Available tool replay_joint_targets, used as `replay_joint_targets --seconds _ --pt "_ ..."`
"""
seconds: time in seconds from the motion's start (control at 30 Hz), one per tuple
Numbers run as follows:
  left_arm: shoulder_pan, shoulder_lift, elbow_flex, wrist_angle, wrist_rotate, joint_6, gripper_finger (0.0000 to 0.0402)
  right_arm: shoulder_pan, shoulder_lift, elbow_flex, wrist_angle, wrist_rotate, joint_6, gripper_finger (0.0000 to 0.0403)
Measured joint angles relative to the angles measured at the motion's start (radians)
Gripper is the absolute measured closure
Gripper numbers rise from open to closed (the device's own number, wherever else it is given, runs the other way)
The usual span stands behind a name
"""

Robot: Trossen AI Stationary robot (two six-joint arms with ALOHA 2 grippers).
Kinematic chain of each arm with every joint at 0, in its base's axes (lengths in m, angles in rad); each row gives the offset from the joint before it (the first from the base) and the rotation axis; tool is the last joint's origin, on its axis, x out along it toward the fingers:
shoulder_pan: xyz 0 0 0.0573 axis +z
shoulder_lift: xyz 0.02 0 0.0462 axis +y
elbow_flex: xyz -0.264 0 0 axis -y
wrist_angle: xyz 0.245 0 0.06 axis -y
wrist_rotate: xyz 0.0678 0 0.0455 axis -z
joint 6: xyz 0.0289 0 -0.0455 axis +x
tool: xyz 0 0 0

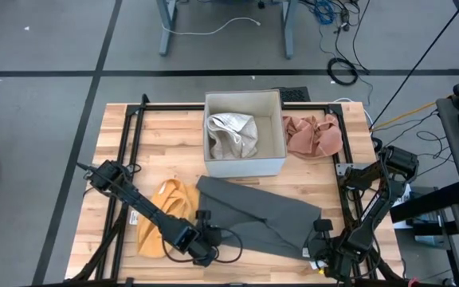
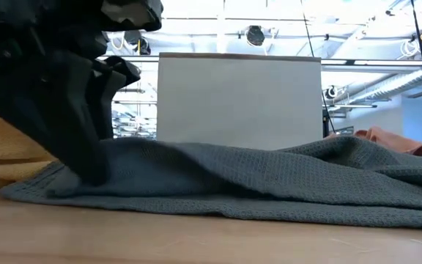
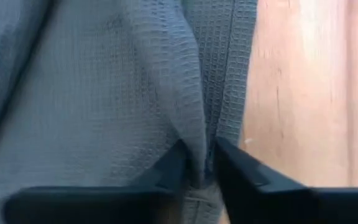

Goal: Fold towel
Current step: Fold the gray towel

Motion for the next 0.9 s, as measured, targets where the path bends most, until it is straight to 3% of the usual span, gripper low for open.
replay_joint_targets --seconds 0.1,0.5,0.77,0.9 --pt "0.001 0.0 0.031 -0.082 -0.021 0.047 0.039 0.0 0.0 0.0 0.0 0.0 0.003 0.0403" --pt "-0.035 0.0 0.258 -0.62 -0.237 0.129 0.0397 -0.002 0.0 0.0 0.005 0.011 0.006 0.0403" --pt "-0.076 0.0 0.281 -0.638 -0.273 0.219 0.0398 -0.001 0.0 0.0 0.004 0.009 0.006 0.0403" --pt "-0.08 0.0 0.237 -0.572 -0.223 0.225 0.0398 -0.001 0.0 0.0 0.004 0.007 0.006 0.0403"
